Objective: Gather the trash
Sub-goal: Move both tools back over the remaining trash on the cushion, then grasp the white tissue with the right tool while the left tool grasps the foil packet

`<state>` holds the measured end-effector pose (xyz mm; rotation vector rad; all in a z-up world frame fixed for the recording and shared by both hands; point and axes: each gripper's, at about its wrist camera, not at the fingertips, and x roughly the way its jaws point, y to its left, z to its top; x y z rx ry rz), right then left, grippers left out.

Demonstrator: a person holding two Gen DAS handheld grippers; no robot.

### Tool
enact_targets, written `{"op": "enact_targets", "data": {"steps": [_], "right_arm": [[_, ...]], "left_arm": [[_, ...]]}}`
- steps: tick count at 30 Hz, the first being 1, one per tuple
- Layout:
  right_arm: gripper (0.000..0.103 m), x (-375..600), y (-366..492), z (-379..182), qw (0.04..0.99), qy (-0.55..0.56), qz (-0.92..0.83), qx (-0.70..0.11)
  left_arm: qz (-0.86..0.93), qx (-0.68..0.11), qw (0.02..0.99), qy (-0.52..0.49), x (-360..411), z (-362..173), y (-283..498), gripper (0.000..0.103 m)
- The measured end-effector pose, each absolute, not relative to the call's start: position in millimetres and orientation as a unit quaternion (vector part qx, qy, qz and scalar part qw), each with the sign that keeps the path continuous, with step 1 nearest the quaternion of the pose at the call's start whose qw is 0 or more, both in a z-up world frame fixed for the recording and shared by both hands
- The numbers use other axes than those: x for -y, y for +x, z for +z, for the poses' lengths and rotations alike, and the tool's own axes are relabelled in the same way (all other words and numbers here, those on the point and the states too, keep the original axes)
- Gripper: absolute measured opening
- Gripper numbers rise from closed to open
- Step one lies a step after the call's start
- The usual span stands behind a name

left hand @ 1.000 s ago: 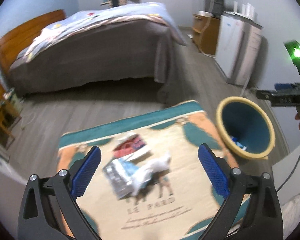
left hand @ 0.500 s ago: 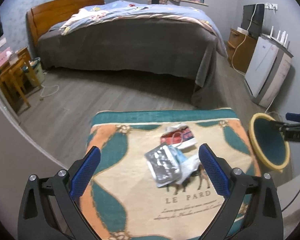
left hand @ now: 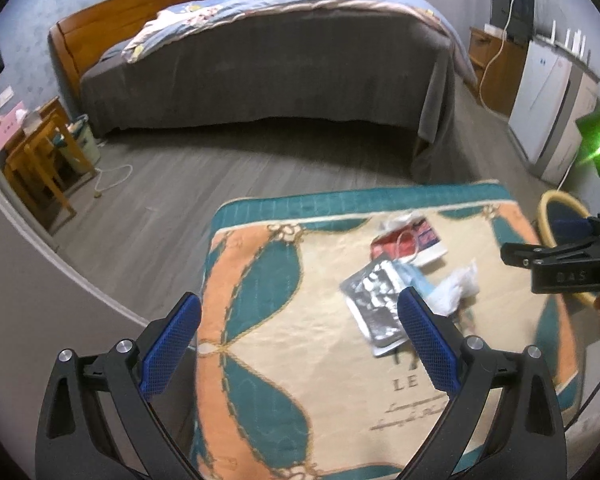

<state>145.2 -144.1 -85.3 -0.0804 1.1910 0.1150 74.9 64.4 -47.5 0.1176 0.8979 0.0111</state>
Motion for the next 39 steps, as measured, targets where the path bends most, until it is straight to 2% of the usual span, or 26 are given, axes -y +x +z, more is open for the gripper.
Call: {"op": "enact_targets", "data": {"steps": [5,7,13,16,19,23,31,39], "right_arm": [[0.097,139.7,159.0,-111.2,0.813,-0.039,0.036,-0.579],[0.094,139.3,163.6,-119.2,0.81,-0.033,0.035,-0.585],[0.069,136.7,171.8,-143.1,0.785,0.006,0.052,-0.617],[0.061,131.3,172.6,-152.8,0.776,0.014,0.067,-0.627],[0.038,128.0,173.0,-158.7,0.763,0.036,0.087,-0.64],[0.028,128.1,172.7,-149.3,0.766,0.032,0.096,-0.635],[0.025,146.0,166.1,-105.9,0.794,0.036,0.106,-0.598],[0.025,173.0,168.1,-74.4,0.832,-0.013,0.071,-0.55]], "left_arm": [[0.009,-0.445,0.893,0.071,-69.7,-61.7,81.5,0.097],[0.008,-0.451,0.889,0.074,-70.8,-67.8,84.6,0.097],[0.004,-0.461,0.883,0.085,-69.6,-82.7,91.2,0.097],[-0.001,-0.468,0.879,0.089,-67.1,-90.2,94.2,0.097],[-0.007,-0.474,0.875,0.098,-61.9,-96.9,96.2,0.097],[-0.02,-0.477,0.871,0.115,-51.2,-103.4,96.2,0.097],[-0.033,-0.486,0.865,0.122,-39.9,-109.0,97.6,0.097],[-0.038,-0.493,0.862,0.116,-25.7,-115.1,101.8,0.097]]}}
